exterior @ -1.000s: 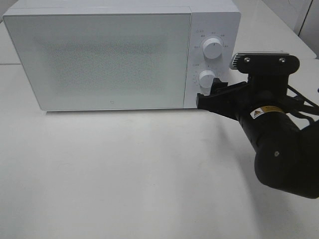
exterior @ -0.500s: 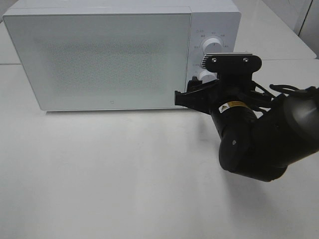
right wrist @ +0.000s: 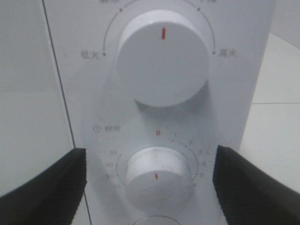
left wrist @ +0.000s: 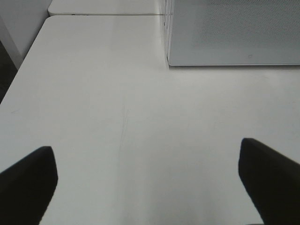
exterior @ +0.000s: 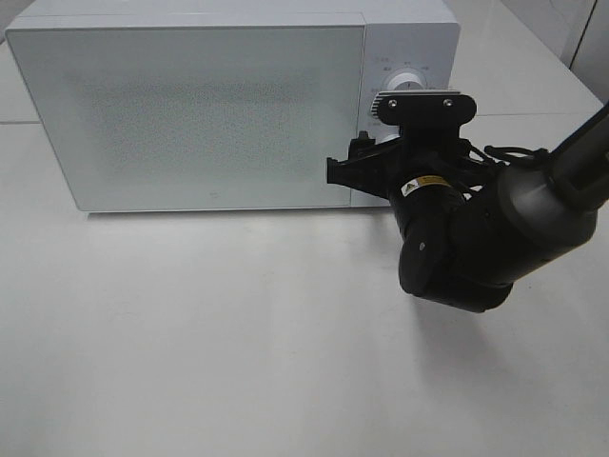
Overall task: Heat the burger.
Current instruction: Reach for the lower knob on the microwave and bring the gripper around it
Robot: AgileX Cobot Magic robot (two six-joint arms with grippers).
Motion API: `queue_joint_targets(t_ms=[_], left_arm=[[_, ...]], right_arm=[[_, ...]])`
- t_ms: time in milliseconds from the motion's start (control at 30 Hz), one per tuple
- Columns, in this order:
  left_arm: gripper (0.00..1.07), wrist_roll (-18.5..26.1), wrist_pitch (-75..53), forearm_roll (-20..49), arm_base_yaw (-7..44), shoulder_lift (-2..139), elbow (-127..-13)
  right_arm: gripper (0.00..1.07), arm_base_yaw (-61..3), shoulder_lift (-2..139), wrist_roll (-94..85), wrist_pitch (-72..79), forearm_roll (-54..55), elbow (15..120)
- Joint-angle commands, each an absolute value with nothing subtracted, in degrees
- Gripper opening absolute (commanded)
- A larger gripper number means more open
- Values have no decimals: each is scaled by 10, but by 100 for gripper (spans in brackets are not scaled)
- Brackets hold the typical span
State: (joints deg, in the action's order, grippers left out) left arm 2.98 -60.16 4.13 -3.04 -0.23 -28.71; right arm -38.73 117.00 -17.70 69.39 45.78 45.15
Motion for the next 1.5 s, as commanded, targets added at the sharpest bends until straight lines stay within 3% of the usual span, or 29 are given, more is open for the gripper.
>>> queue_joint_targets(t_ms=[33,733,1000,1033,1067,1133,1233,1500], left_arm=[[100,29,-594,44,-31,-16,-285],[100,29,-594,44,-31,-16,-285],[100,29,-594,44,-31,-16,-285],[100,29,-594,44,-31,-16,-285],[100,29,-594,44,-31,-16,-285],[100,29,-594,44,-31,-16,-285],[100,29,-594,44,-31,-16,-285],[100,29,-594,44,-31,-16,-285]], right_arm=[[75,-382,1178,-174,770,451,459],[72,-379,1189,-156,777,450,461],[54,-379,1189,-167,778,441,461],[47,-379,1189,-171,778,439,461],[47,-379,1189,-171,778,439,461],[33,-379,1189,-180,778,439,461],[23,-379,1189,-180,778,438,461],[18,-379,1189,-180,778,435,461]])
